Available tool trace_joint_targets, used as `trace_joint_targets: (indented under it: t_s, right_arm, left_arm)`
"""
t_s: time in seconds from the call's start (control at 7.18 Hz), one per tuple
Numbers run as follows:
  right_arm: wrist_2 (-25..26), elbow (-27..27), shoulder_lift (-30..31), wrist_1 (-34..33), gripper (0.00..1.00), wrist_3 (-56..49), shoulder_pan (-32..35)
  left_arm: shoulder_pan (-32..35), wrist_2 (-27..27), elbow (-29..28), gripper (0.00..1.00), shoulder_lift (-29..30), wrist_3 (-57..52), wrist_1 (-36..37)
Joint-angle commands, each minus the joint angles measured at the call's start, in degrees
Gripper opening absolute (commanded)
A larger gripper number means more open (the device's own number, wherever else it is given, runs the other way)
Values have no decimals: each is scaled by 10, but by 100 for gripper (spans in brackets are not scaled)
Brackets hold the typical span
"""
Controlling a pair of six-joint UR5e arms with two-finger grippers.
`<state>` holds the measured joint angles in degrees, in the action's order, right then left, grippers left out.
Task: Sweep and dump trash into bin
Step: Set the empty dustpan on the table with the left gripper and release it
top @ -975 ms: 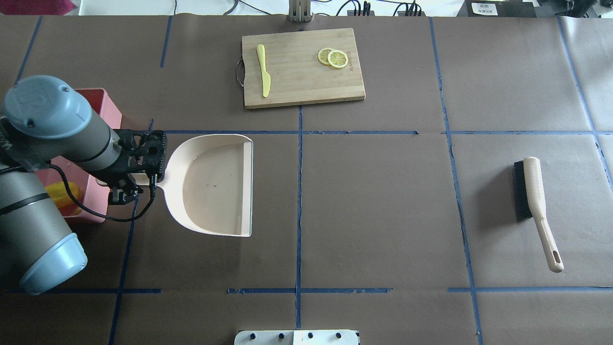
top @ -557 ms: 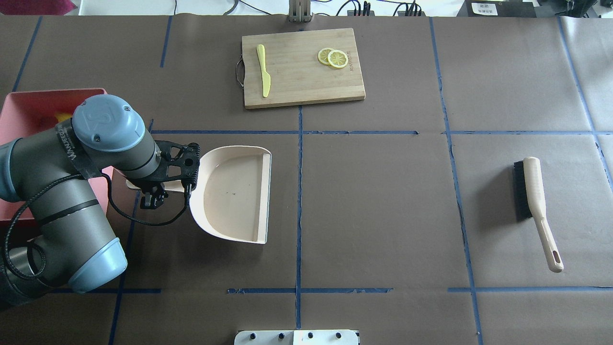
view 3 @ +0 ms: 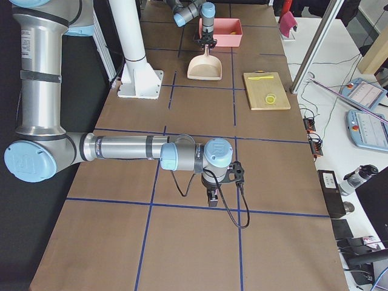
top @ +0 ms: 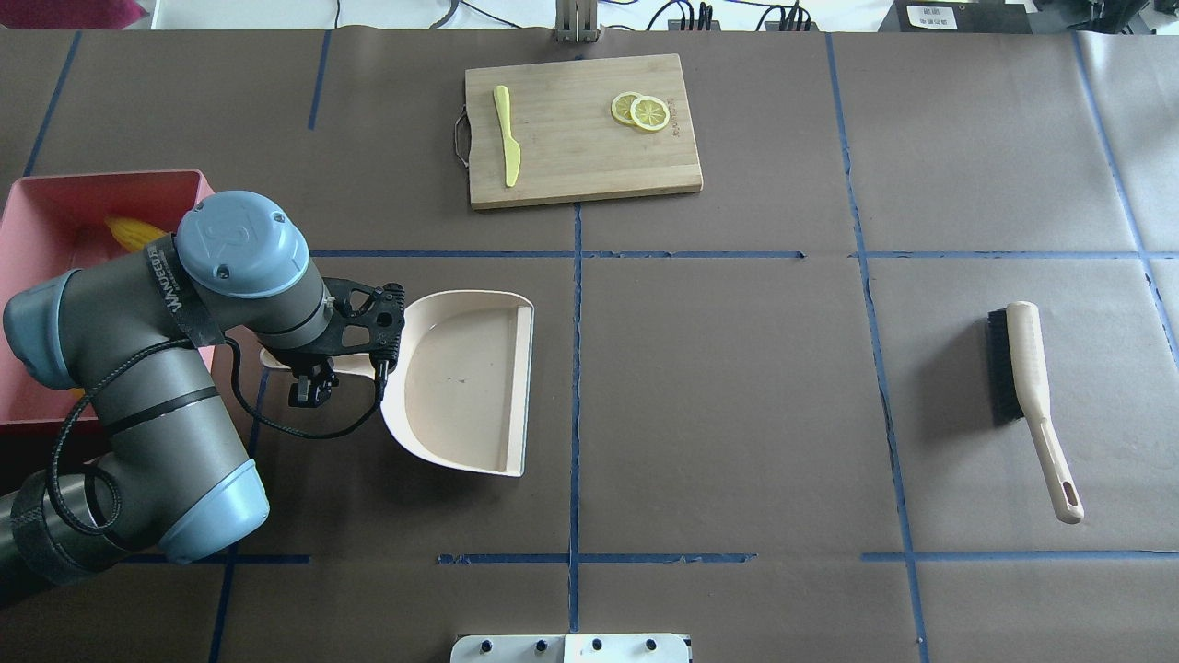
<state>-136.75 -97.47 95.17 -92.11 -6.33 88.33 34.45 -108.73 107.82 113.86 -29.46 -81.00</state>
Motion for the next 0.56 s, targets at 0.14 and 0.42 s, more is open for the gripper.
trace_joint_targets:
  t_s: [0.14,0.42]
  right_arm:
    - [0,0,0,0,100,0,0]
    - [0,-1,1,0,100,0,0]
  left_arm:
    - [-5,-1,-16,32,17,3,1]
    - [-4,0,-15,94,15,-1,1]
